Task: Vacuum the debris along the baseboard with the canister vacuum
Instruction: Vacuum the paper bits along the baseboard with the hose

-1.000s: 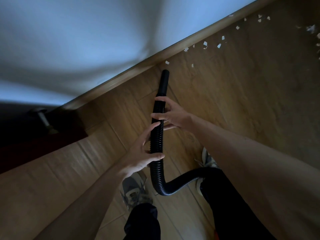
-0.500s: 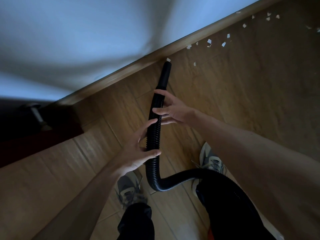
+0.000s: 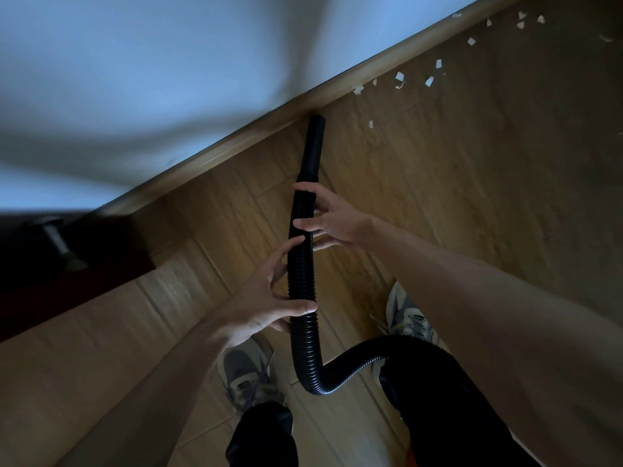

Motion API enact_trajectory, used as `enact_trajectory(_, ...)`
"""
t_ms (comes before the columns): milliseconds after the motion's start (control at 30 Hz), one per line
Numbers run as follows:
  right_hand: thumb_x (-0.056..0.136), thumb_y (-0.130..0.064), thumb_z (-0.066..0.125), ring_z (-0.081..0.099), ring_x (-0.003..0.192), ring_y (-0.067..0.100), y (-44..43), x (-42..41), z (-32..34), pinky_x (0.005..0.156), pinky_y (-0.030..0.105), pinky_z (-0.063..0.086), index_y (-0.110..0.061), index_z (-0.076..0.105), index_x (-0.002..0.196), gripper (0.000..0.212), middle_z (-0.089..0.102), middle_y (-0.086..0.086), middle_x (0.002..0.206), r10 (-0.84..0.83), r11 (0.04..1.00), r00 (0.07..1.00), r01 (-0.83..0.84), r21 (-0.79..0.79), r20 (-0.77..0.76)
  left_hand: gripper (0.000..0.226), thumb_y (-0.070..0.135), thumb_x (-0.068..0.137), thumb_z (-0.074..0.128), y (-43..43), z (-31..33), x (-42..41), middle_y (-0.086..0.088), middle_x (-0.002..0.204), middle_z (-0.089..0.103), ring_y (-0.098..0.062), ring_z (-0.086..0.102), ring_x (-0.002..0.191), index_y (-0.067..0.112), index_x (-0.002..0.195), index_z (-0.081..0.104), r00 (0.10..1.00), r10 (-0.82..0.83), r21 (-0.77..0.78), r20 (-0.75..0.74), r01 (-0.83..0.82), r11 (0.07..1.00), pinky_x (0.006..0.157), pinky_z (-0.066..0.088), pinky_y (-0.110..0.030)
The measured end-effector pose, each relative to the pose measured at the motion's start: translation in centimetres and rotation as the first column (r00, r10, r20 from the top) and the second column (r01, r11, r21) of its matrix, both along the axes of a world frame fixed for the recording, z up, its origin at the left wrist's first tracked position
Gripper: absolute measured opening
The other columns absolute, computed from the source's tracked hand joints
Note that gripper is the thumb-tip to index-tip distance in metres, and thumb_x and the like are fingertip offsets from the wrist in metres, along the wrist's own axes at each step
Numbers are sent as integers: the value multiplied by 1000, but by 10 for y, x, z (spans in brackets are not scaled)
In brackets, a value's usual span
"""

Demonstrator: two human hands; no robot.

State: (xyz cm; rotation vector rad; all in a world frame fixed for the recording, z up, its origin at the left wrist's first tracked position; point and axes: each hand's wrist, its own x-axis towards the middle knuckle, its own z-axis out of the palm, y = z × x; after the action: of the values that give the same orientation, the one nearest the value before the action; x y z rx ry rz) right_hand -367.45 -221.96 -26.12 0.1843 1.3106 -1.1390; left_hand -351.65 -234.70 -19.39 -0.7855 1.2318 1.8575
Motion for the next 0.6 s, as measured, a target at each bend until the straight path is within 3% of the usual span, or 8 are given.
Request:
enact_trajectory(100,91,-1,66,67,108,25,3,-1,-2,84,47,59,-40,43,139,66,56,-4,121,-12,1000,1000,12,1,-13,98,5,75,82,4,-1,-4,15,139,53,-21,73,91,59,140,32,1000,5,-19,8,-5,1000,60,57,-35)
enact_trajectory(267,91,-1,66,67,106,23,11,-8,-2,84,46,60,-39,44,139,65,56,-4,120,-46,999,998,46,2,-32,92,4,76,81,10,-1,-17,15,135,55,-25,72,95,60,135,38,1000,-4,-49,13,4,999,72,60,-56)
enact_trajectory(367,90,1,66,67,106,24,24,-11,-2,83,47,60,-37,43,140,66,55,-1,122,-100,995,995,100,10,-18,90,5,76,81,17,-2,-25,10,133,57,-23,70,99,61,134,39,999,-45,-59,1,45,997,75,60,-54)
enact_trajectory(467,89,1,67,68,102,25,40,-11,-4,76,41,61,-36,43,139,66,53,1,126,-133,991,991,133,-2,-12,89,4,75,82,25,-5,-32,10,133,57,-20,63,113,58,134,41,998,-66,-36,3,66,997,94,55,-50)
enact_trajectory(600,89,2,67,67,102,26,57,-10,-6,71,38,61,-36,44,135,63,48,5,133,-181,983,983,181,-6,-6,87,3,77,80,35,-7,-41,8,135,55,-17,59,119,55,135,42,995,-97,-4,21,97,995,92,56,-47)
